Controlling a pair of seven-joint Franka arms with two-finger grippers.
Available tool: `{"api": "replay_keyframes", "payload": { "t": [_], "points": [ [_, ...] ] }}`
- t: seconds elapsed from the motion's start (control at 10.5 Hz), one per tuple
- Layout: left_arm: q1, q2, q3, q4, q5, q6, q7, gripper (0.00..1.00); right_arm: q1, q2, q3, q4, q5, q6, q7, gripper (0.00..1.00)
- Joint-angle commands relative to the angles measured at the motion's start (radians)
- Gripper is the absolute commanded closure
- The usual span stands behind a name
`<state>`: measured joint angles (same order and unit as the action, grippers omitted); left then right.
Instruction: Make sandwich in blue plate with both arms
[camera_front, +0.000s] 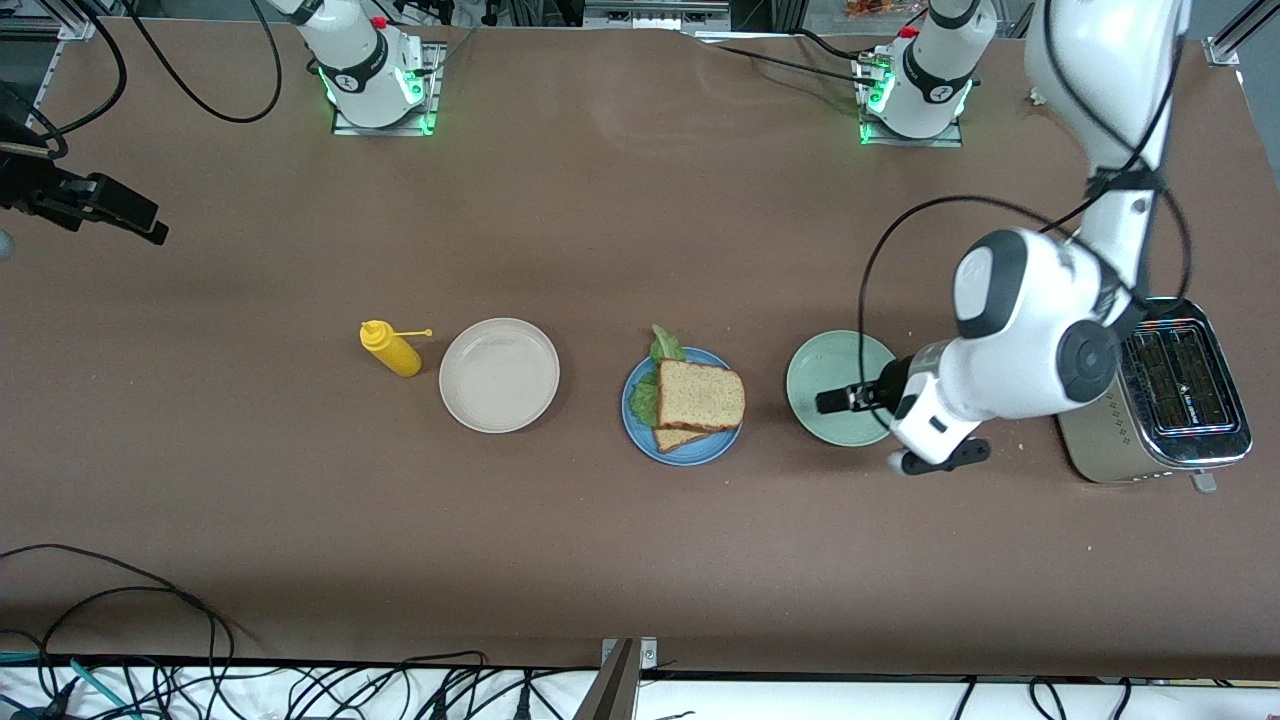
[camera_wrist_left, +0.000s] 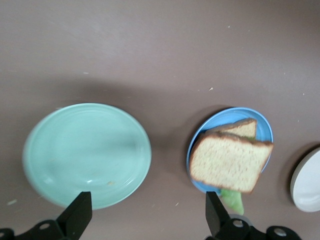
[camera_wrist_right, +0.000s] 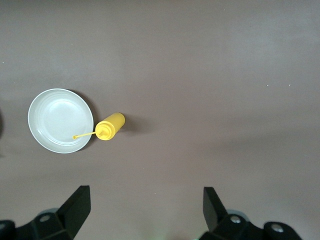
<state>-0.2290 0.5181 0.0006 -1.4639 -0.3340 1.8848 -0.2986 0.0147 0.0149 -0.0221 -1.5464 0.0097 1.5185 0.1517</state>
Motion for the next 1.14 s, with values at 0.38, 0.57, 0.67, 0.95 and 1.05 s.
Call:
{"api": "replay_keyframes", "payload": {
  "t": [0.38, 0.57, 0.67, 0.95, 1.05],
  "points": [
    [0.111, -0.400, 0.001, -0.144, 0.285, -0.103, -0.001, 0.00, -0.007, 0.008, 0.002, 0.028, 0.010, -0.024, 0.005, 0.00],
    [0.131, -0.487, -0.001, -0.142, 0.326, -0.221, -0.001, 0.00, -0.007, 0.008, 0.002, 0.028, 0.010, -0.023, 0.006, 0.00],
    [0.144, -0.521, -0.002, -0.142, 0.329, -0.274, -0.002, 0.00, -0.007, 0.008, 0.001, 0.028, 0.010, -0.023, 0.006, 0.00],
    [0.204, -0.558, -0.016, -0.133, 0.331, -0.346, -0.002, 0.00, -0.007, 0.008, 0.002, 0.028, 0.016, -0.018, 0.015, 0.00],
    [0.223, -0.558, -0.025, -0.131, 0.331, -0.355, -0.004, 0.00, -0.007, 0.010, 0.002, 0.028, 0.018, -0.017, 0.017, 0.00]
  ]
}}
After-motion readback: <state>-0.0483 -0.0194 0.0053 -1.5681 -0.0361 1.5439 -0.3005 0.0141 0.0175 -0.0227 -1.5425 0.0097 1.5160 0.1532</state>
